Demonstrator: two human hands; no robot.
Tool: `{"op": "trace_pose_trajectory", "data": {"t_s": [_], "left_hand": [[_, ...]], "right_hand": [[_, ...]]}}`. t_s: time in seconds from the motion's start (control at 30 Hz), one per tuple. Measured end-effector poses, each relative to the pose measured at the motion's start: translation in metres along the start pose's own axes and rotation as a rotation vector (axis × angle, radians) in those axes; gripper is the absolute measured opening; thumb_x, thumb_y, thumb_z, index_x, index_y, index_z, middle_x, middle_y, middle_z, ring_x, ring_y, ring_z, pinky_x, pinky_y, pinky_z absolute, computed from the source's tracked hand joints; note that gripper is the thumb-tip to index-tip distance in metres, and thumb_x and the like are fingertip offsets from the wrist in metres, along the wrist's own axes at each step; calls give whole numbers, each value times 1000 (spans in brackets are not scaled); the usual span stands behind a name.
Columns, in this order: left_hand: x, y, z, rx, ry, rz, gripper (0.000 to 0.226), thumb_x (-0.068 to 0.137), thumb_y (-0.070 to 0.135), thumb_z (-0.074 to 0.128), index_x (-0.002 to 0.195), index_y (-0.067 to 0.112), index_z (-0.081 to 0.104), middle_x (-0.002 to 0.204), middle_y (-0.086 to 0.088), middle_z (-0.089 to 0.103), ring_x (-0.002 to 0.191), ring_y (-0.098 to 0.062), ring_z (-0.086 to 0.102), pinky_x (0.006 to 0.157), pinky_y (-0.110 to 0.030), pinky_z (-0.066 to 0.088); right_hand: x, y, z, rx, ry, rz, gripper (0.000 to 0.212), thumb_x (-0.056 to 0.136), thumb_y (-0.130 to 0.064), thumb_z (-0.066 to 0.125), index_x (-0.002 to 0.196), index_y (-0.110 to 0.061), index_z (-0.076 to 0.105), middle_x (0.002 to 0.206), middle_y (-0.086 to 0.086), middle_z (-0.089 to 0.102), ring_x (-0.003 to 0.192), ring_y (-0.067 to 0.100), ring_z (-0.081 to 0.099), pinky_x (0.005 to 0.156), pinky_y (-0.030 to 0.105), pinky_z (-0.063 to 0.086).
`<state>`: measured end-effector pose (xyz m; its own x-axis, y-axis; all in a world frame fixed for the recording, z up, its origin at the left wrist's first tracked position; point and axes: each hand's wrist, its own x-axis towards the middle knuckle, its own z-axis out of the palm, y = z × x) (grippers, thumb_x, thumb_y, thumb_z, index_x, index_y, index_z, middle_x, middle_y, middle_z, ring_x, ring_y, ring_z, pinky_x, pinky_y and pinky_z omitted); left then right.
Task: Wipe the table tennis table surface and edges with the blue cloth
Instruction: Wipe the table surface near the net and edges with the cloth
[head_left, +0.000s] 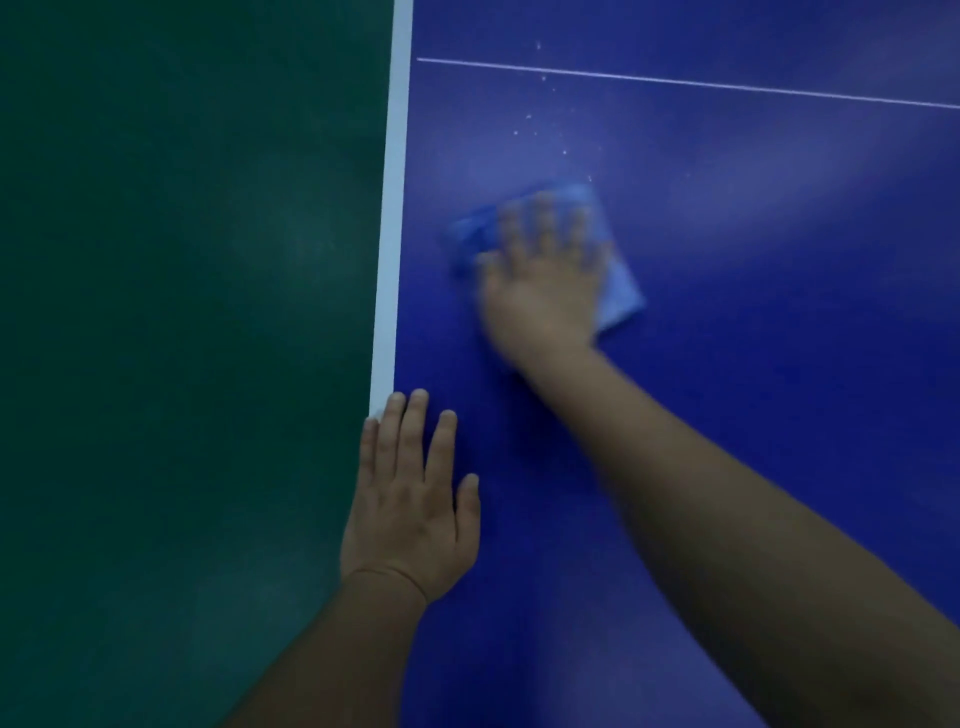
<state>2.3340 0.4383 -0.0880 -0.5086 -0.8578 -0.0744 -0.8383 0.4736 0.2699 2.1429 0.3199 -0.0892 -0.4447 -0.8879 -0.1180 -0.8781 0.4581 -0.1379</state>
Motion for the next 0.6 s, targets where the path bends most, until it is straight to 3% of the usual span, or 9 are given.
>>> {"op": "trace_pose_trajectory", "data": {"t_s": [0.07,0.13,0.23,0.3,0.43,0.53,0.6], "left_hand": [[2,1,-1,-12,8,-16,61,95,38,38,142,2,50,154,-24,38,147,-39,27,121,-54,16],[2,2,-2,-8,7,-20,60,94,39,38,141,3,51,153,-25,38,147,-40,27,122,-56,16],[1,1,-2,14,-5,0,62,95,40,37,145,5,49,154,-24,37,148,-41,26,121,-59,17],[1,1,0,38,-23,4,64,96,41,35,148,6,45,155,-23,35,149,-40,25,121,-59,15],[0,-2,3,46,-38,18,63,97,42,33,151,10,35,157,-22,30,150,-39,21,121,-57,13],[1,0,3,49,-36,18,63,97,42,33,150,9,37,157,-23,32,150,-39,21,120,-57,14],[2,-1,2,42,-31,20,63,96,42,34,148,8,44,155,-24,34,149,-40,23,120,-57,14]], "right_hand": [[-22,-57,12,-4,-57,-433,57,102,-52,32,157,-37,28,168,-2,15,155,31,5,121,54,1],[-36,-60,14,5,-92,-582,54,102,-53,35,154,-38,35,166,-5,20,155,29,8,121,51,1],[-51,25,6,38,16,-438,52,103,-44,41,151,-27,43,162,5,32,151,38,23,118,58,18],[-54,104,-8,-35,112,-236,53,102,-40,38,149,-19,47,158,13,37,146,46,29,113,64,26],[-15,212,-38,-43,62,440,64,99,-51,23,159,-27,25,168,5,15,153,35,10,119,62,12],[34,186,-42,80,103,709,63,102,-52,22,160,-29,16,169,5,6,154,38,0,119,63,2],[56,115,-28,40,108,533,61,105,-47,25,161,-24,16,168,10,7,153,40,2,119,62,3]]}}
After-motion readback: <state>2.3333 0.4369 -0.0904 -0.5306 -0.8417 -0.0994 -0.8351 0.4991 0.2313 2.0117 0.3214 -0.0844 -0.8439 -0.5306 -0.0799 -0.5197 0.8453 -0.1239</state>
